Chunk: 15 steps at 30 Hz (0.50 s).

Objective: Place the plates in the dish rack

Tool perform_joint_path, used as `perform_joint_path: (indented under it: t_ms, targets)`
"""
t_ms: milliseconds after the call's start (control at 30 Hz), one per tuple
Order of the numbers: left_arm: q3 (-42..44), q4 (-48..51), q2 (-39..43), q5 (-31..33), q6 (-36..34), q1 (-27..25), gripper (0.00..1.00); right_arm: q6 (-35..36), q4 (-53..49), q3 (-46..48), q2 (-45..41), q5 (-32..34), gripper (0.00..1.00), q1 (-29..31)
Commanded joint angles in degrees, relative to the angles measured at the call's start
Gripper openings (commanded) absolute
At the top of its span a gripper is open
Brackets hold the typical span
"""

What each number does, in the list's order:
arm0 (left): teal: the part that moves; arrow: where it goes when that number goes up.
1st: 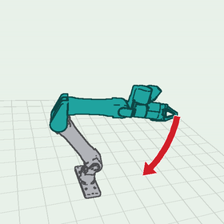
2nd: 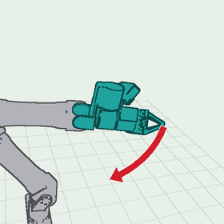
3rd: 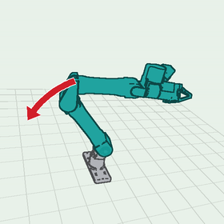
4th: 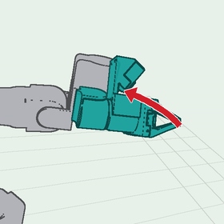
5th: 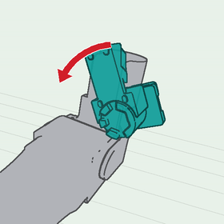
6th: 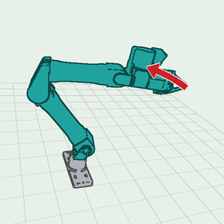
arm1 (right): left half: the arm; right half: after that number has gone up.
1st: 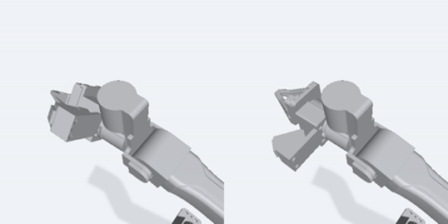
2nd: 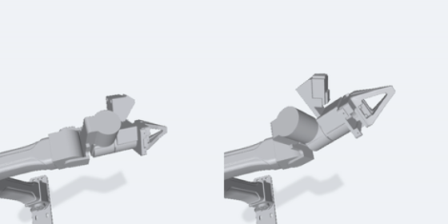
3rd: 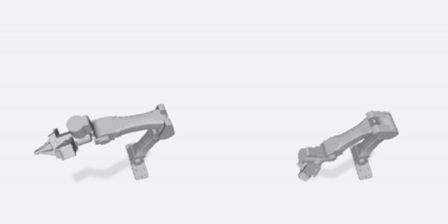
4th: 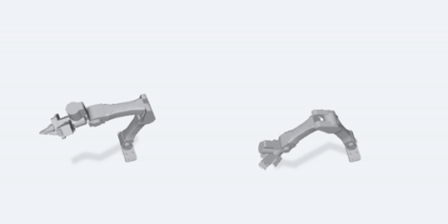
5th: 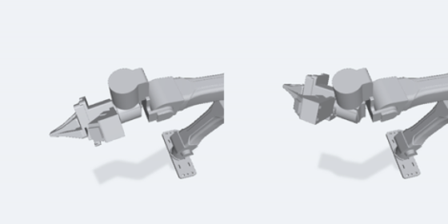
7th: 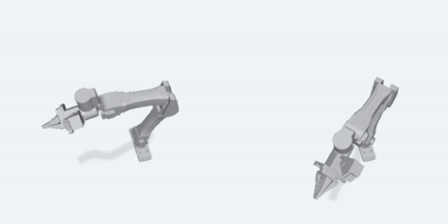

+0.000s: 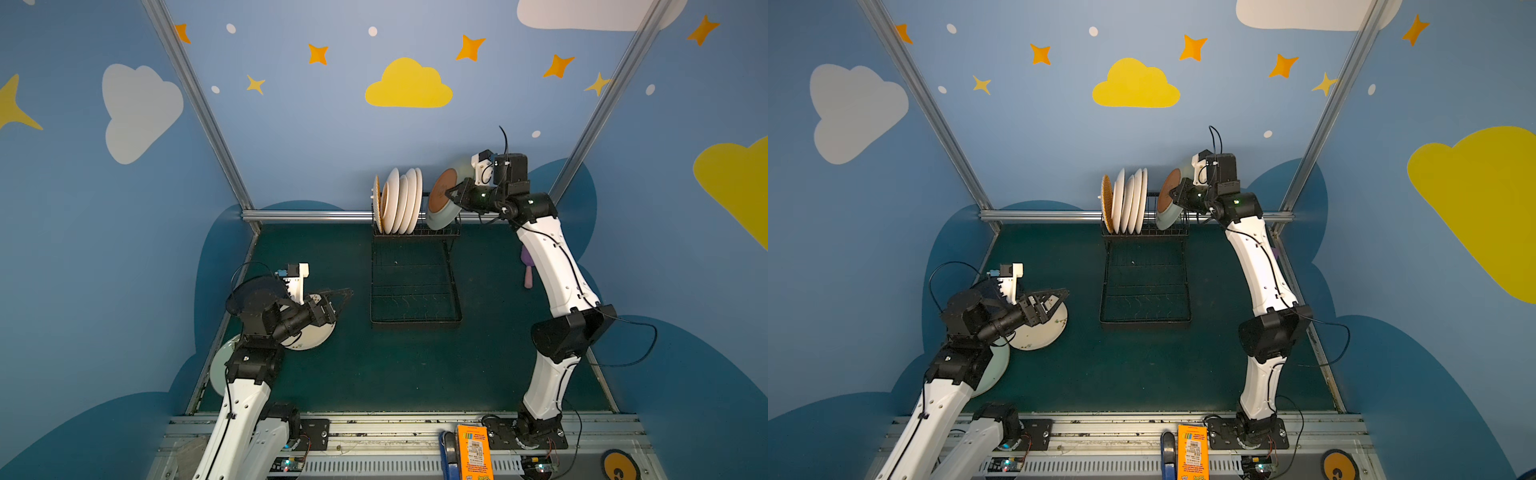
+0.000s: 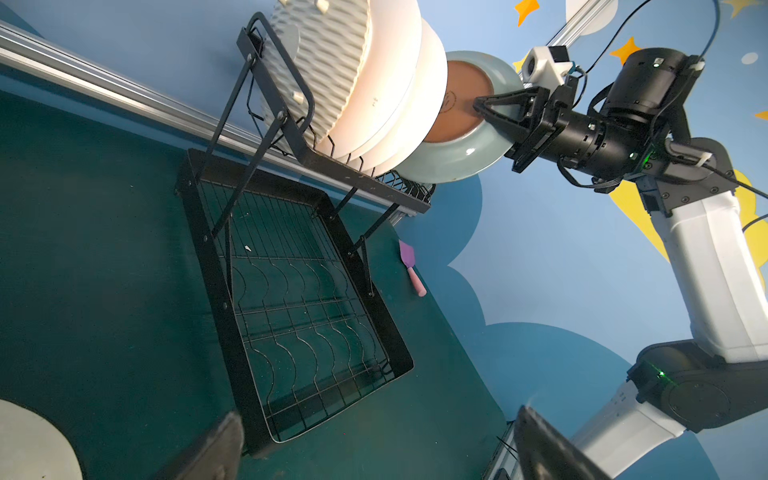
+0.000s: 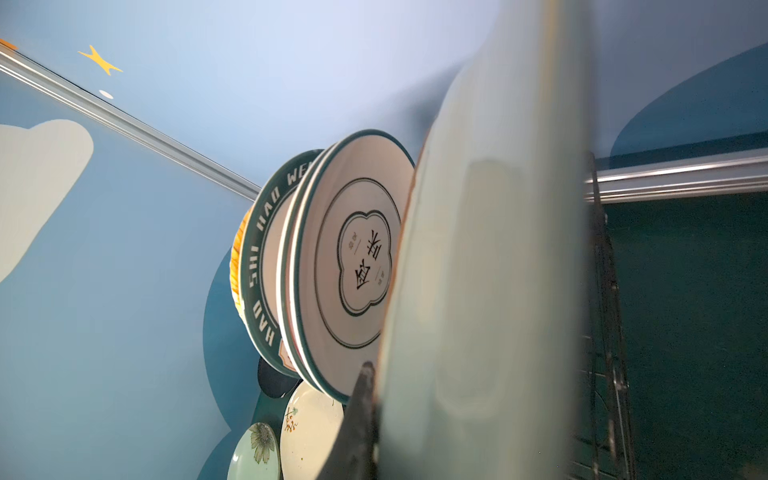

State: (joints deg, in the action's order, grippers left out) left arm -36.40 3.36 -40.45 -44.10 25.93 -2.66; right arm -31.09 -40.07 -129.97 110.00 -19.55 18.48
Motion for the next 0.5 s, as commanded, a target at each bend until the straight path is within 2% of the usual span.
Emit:
perform_joint_path:
  t_ms: [0, 467]
  targets:
    - [-0.7, 0.0, -0.1, 0.2, -1.0, 0.0, 1.0, 1.4, 7.8, -4.0, -2.4, -0.3, 0.0, 0.3]
    - [-0.6, 0.5, 0.5, 0.6, -0.8, -0.1, 1.0, 0.9, 4.9, -11.6, 4.1, -2.4, 0.0, 1.6]
